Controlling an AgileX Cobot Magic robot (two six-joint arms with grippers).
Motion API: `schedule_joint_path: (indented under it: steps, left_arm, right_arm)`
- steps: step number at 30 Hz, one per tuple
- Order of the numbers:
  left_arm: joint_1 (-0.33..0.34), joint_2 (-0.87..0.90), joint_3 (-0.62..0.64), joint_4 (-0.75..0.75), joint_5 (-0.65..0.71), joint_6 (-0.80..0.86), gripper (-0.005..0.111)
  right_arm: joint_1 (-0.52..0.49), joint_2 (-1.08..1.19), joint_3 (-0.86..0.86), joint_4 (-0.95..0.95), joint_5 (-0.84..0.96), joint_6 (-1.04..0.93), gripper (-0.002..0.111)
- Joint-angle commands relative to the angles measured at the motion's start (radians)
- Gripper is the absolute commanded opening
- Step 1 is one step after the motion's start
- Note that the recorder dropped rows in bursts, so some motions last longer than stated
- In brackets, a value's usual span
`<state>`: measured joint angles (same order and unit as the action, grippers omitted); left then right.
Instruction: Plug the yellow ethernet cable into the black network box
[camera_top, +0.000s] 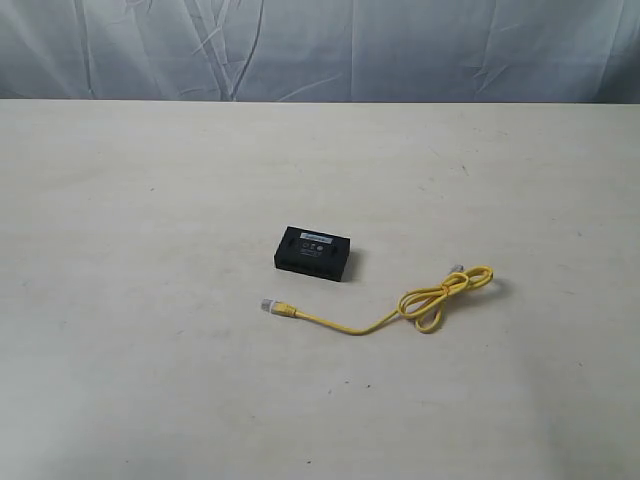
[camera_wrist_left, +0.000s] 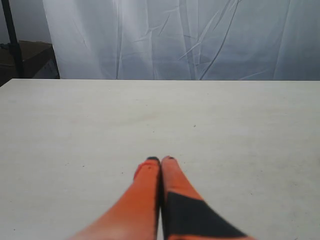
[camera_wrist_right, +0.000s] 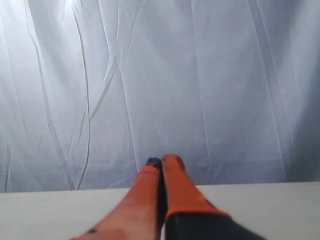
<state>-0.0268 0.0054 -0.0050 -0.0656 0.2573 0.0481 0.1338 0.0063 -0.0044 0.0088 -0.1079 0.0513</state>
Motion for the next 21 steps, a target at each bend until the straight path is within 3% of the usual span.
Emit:
schedule_joint_path:
  steps: [1,5,8,13,17,21]
  left_arm:
    - [-0.006,-0.005,0.005,0.001,-0.011,-0.004,0.000]
    - [-0.006,-0.005,0.005,0.001,-0.011,-0.004,0.000]
    - [-0.006,-0.005,0.005,0.001,-0.011,-0.004,0.000]
    - [-0.006,-0.005,0.005,0.001,-0.011,-0.004,0.000]
    - [-0.006,-0.005,0.005,0.001,-0.011,-0.004,0.000]
    - [-0.006,-0.005,0.005,0.001,-0.011,-0.004,0.000]
  right_arm:
    - [-0.004,-0.006,0.004,0.000,-0.084,0.001,0.000]
    - [-0.004,-0.006,-0.017,-0.003,0.022,-0.011,-0.001]
    - [-0.004,0.028,-0.111,-0.055,0.255,-0.043,-0.001]
    - [-0.004,0.270,-0.328,-0.117,0.594,-0.041,-0.001]
    - [-0.004,0.489,-0.475,-0.089,0.699,-0.041,-0.001]
    - [-0.004,0.656,-0.562,-0.052,0.656,-0.041,-0.001]
